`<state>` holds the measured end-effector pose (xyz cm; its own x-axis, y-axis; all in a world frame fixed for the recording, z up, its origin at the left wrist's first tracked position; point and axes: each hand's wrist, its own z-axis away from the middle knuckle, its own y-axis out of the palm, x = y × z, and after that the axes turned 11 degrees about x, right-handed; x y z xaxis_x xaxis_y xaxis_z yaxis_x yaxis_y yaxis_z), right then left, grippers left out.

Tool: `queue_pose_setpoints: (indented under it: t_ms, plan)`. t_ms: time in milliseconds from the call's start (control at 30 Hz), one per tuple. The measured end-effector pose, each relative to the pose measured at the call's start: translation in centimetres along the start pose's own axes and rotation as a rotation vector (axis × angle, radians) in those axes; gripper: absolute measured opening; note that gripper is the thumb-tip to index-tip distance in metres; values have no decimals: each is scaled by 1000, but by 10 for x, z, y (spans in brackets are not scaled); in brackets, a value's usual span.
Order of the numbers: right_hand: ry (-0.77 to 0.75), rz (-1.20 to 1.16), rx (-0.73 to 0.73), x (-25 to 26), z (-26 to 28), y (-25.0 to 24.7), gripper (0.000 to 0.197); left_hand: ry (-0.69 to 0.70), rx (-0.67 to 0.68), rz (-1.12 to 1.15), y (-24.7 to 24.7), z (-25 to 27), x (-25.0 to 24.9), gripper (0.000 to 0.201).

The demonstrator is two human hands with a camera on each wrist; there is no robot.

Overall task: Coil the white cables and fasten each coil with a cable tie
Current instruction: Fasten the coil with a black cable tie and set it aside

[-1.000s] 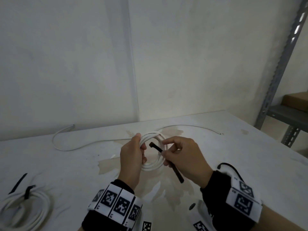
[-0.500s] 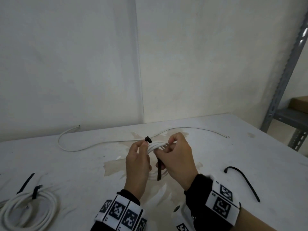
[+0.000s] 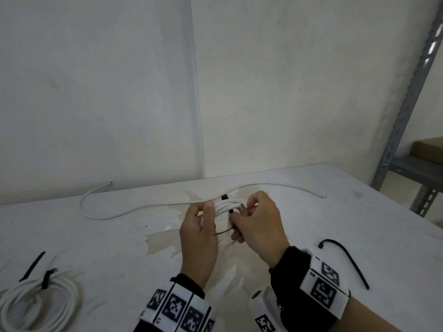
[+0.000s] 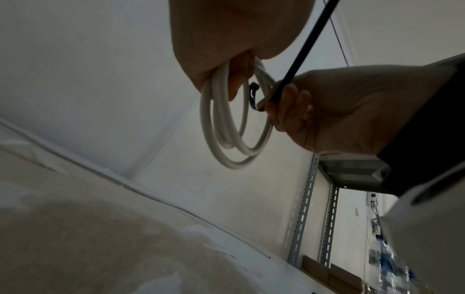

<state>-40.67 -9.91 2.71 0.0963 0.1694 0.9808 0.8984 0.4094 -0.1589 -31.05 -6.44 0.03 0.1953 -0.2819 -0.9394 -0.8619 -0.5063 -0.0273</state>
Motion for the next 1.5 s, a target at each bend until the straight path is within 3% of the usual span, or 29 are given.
queue_pose_setpoints:
  t_ms: [167,400,567,800,933,1033,1133,1500]
  plan:
    - [110,32,138,-7,2,-1,32,32,-66,23,-5,-12,-3,26]
    - [-21,-189,40,3,-3,-3,41,-25,78,15,-1,-1,0,28]
    - [-55,-144,117,-1,3,-1,37,-114,93,75,-2,-5,1,25]
    - [-140,-135,267,-3,4,-11,18,-147,120,175,-8,-9,-2,29]
    - [-259,-5,389,-8,10,-8,37,-107,124,217,-10,-12,-1,29]
    - [-366,93,358,-7,11,-6,27,-109,117,237,-10,-11,1,28]
    - [-368,-64,326,-3,12,-6,13,-130,91,242,-10,-11,1,24]
    - [-216,-13,204,-2,2,-4,34,-137,129,215,-6,-5,-4,27]
